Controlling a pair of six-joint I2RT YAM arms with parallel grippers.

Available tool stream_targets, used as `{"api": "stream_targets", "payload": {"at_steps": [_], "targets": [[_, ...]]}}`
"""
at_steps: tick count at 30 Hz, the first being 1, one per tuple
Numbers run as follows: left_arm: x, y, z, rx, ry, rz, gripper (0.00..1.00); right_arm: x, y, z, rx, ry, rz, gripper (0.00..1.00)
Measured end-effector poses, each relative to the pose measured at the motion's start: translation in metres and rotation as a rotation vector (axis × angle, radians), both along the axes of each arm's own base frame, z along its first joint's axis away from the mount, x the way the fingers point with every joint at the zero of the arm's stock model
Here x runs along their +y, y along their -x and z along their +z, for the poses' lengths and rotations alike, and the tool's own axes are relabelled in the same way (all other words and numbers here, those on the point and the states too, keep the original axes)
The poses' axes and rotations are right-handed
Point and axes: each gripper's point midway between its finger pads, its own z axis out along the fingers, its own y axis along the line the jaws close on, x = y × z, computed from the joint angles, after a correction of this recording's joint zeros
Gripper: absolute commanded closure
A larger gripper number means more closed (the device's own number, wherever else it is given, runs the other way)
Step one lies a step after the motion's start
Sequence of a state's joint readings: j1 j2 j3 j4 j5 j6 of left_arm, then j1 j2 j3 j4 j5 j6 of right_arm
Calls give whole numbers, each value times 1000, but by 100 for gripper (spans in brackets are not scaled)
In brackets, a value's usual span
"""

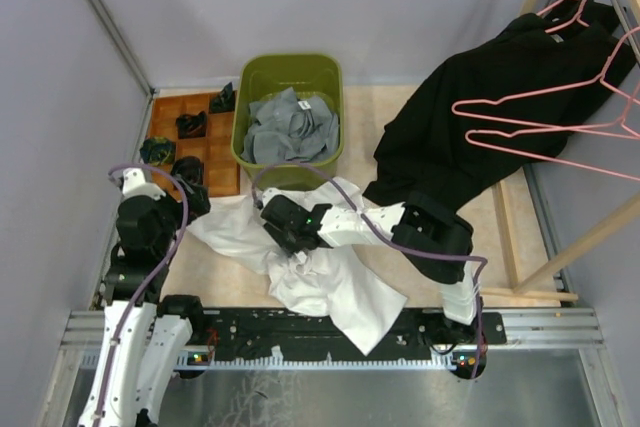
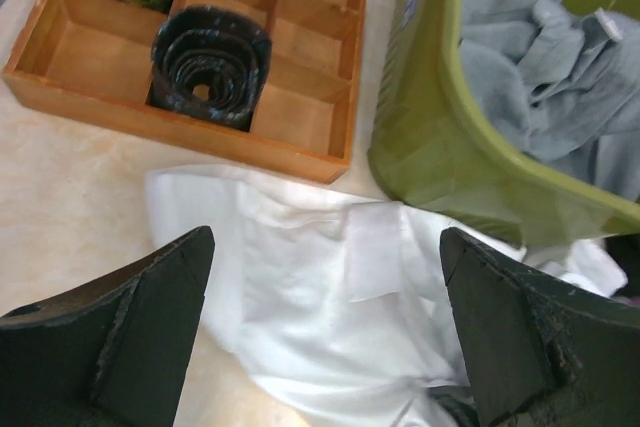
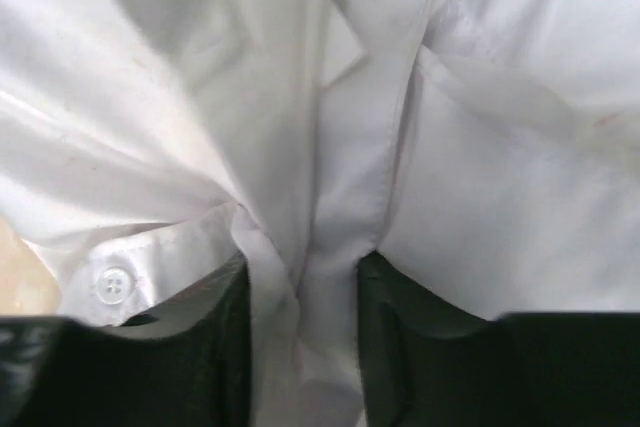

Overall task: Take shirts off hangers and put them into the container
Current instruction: Pick up the shirt from the center of the board.

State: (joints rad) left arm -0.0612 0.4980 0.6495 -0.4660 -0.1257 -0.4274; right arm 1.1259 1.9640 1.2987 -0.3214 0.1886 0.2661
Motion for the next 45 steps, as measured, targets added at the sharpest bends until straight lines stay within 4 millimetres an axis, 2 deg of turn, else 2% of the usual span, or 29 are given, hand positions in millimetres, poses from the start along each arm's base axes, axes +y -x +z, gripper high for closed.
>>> {"api": "stream_targets", "payload": {"at_steps": [2, 5, 8, 11, 14, 16, 19, 22, 25, 27, 32, 33, 36, 38, 41, 45], "targets": [[3, 3, -11, 0, -18, 8, 1, -6, 5, 1, -16, -8, 22, 100], [4, 5, -27, 27, -38, 5, 1, -20, 17, 8, -29, -45, 60, 100], [5, 4, -27, 23, -49, 3, 1, -39, 28, 28, -52, -109, 77, 100], [8, 3, -26, 22, -57, 16, 1, -41, 30, 73, -122, -228, 92, 100], [11, 3, -28, 29, -65, 31, 1, -36, 24, 137, -244, -392, 111, 100], [12, 3, -28, 28, -67, 37, 1, -36, 22, 172, -317, -472, 120, 100], [13, 3, -28, 28, -69, 43, 1, -42, 20, 212, -410, -563, 128, 100], [13, 3, -27, 27, -69, 44, 1, -49, 20, 228, -459, -594, 123, 94], [13, 3, -27, 27, -69, 44, 1, -56, 17, 218, -453, -569, 89, 91], [13, 3, -27, 27, -69, 44, 1, -59, 19, 200, -406, -536, 63, 75], [13, 2, -28, 30, -70, 42, 1, -60, 29, 133, -207, -434, -25, 61], [13, 2, -29, 33, -70, 41, 1, -61, 31, 119, -170, -402, -38, 54], [12, 1, -30, 39, -72, 38, 1, -64, 39, 77, -54, -265, -69, 19], [12, 1, -30, 41, -75, 34, 1, -64, 40, 59, 0, -174, -86, 3], [11, 1, -30, 39, -77, 28, 1, -64, 39, 51, 29, -97, -105, 1], [10, 1, -29, 35, -78, 20, 1, -67, 32, 58, 5, -58, -130, 1]]}}
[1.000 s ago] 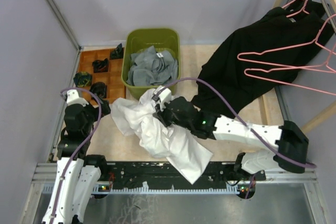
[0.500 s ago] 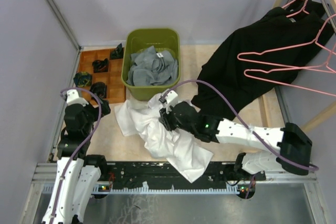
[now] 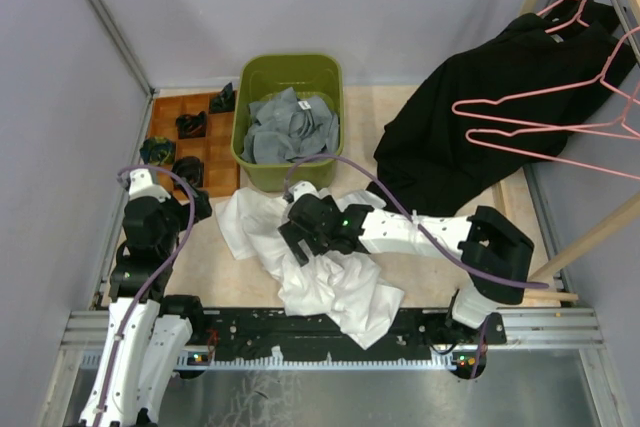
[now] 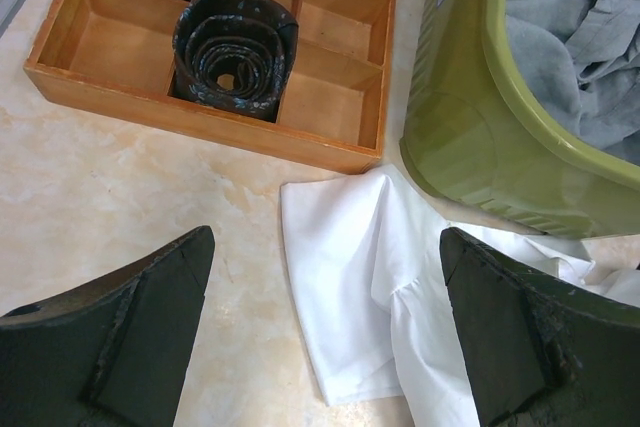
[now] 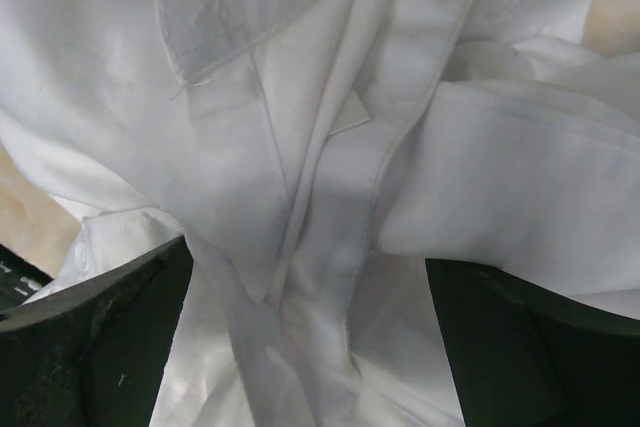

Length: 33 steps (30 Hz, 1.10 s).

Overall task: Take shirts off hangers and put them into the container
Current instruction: Pick up the shirt from the center of the board.

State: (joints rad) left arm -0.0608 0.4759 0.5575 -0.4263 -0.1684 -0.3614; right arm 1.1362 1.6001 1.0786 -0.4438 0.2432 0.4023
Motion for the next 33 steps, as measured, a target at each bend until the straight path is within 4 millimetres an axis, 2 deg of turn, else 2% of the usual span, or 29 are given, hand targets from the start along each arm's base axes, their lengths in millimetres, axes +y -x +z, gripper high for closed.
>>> {"api": "stream_targets", "payload": {"at_steps": [4, 8, 9, 12, 16, 19, 20, 22, 24, 26, 30, 32, 33], "targets": [[-1, 0, -1, 3, 1, -5, 1, -4, -6, -8, -10, 40, -22, 1], [-1, -1, -2, 9, 0, -6, 1, -8, -6, -50, 55, 130, -23, 2], [-1, -1, -2, 9, 0, -6, 1, -9, -4, -61, 82, 145, -28, 6], [-1, -1, -2, 11, -1, -7, 1, -1, -7, -62, 82, 127, -11, 26], [-1, -1, -3, 15, -1, -10, 1, 3, -8, -61, 66, 123, 18, 72], [-2, -1, -4, 19, -1, -12, 1, 6, -9, -58, 44, 110, 36, 93], [-2, -2, -5, 20, -1, -13, 1, 7, -10, -56, 28, 99, 42, 98], [-2, -2, -5, 21, 0, -13, 1, 1, -8, -47, -12, 64, 59, 100], [-2, -2, -5, 22, 0, -13, 1, -4, -6, -23, -74, -16, 82, 100], [-2, -2, -5, 22, 0, -13, 1, -4, -8, 11, -152, -117, 104, 100], [-2, -2, -5, 22, 0, -14, 1, 8, -19, 122, -401, -391, 155, 100], [-3, -2, -5, 22, 0, -15, 1, 5, -22, 177, -532, -499, 167, 100], [-3, -2, -5, 22, 1, -16, 1, 3, -23, 197, -582, -530, 168, 100]]}}
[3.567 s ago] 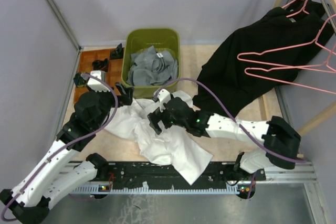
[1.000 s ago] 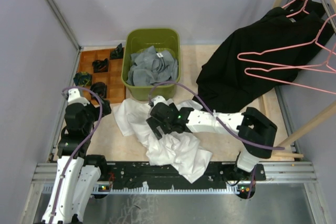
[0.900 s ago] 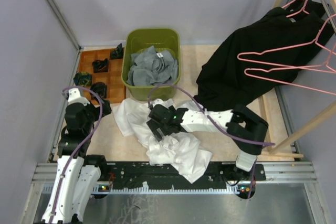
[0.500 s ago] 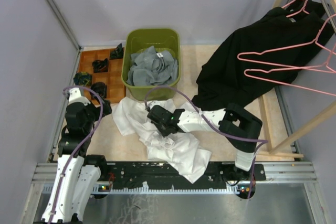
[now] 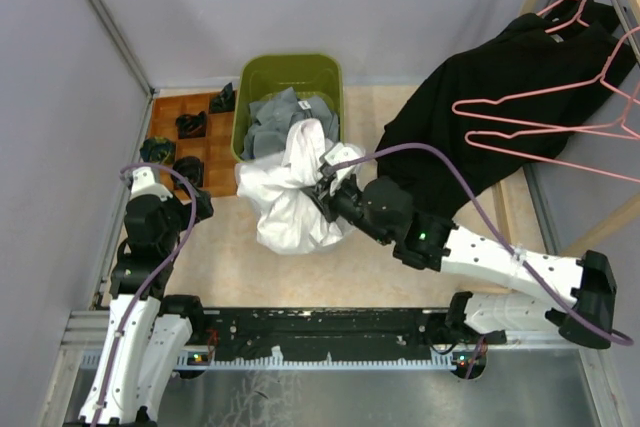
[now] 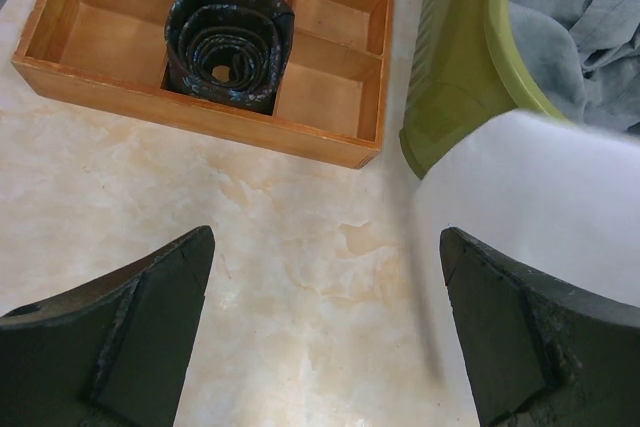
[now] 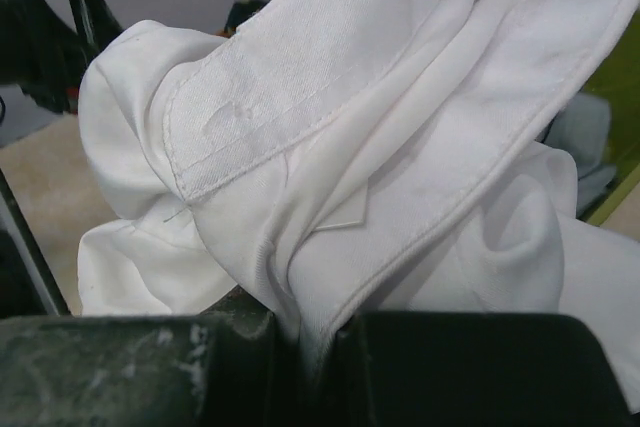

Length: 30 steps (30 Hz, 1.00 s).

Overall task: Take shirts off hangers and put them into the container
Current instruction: Pick up the shirt from the center of the board, then place the shirt in the bin.

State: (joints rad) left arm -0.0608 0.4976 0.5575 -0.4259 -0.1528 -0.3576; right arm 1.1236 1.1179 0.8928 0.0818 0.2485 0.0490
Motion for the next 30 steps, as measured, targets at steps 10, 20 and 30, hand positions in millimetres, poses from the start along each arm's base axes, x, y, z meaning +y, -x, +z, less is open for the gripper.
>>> {"api": "stream_targets", "payload": {"at_steps": [10, 20, 30], "targets": [[-1, 0, 0, 0, 1, -4, 1, -7, -40, 105, -278, -54, -174, 100], [-1, 0, 0, 1, 1, -4, 1, 35, -106, 125, -343, 65, -222, 100], [-2, -1, -1, 6, 2, -12, 1, 59, -137, 170, -490, 76, -139, 100]]}}
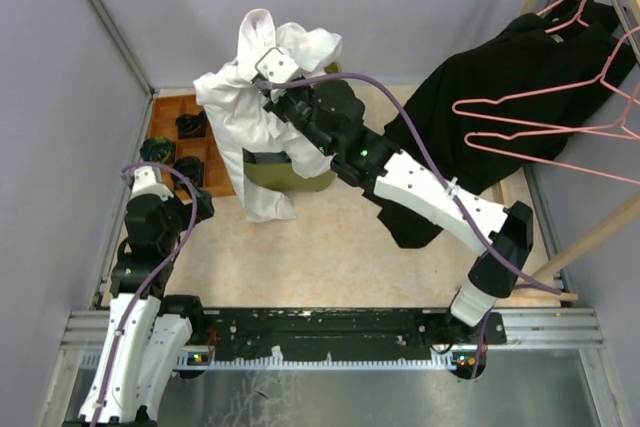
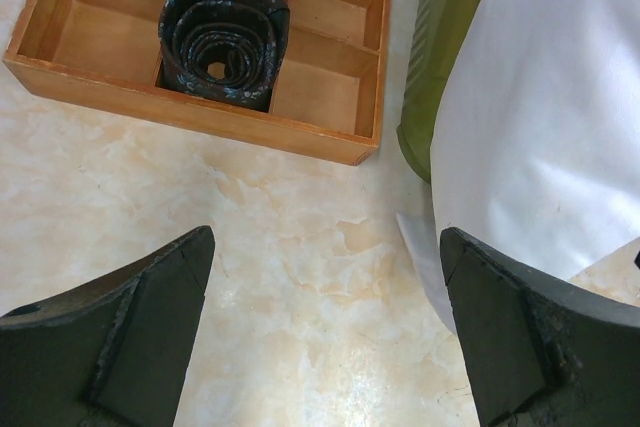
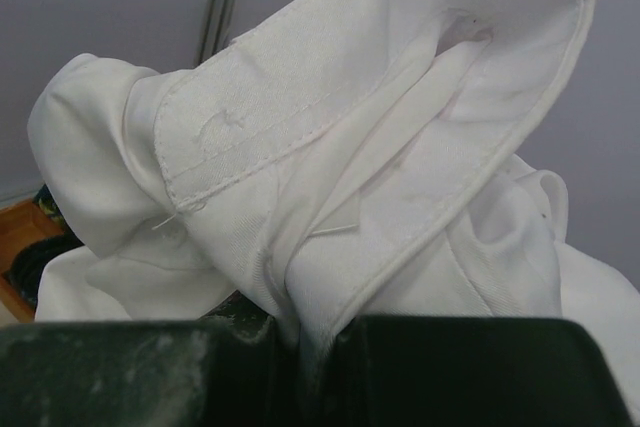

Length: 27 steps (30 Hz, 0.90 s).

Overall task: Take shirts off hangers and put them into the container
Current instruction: Place the shirt in the bin.

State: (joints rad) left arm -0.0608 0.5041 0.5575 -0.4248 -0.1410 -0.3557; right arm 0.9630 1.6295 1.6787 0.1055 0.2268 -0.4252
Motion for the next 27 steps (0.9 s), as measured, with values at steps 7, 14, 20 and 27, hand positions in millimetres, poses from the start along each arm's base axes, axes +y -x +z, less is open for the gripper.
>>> {"api": "stream_targets", "payload": {"at_steps": [7, 14, 20, 27], "targets": [[-1, -1, 0, -1, -3, -9, 1, 21, -34, -17, -56, 43, 73, 100], [-4, -2, -3, 13, -5, -27, 1, 13, -102, -111, 166, 81, 64, 100], [-5, -2, -4, 16, -2, -33, 1, 9, -133, -227, 491, 148, -36, 99], [-7, -3, -4, 18, 1, -42, 1, -8, -135, -348, 756, 327, -189, 83]]}}
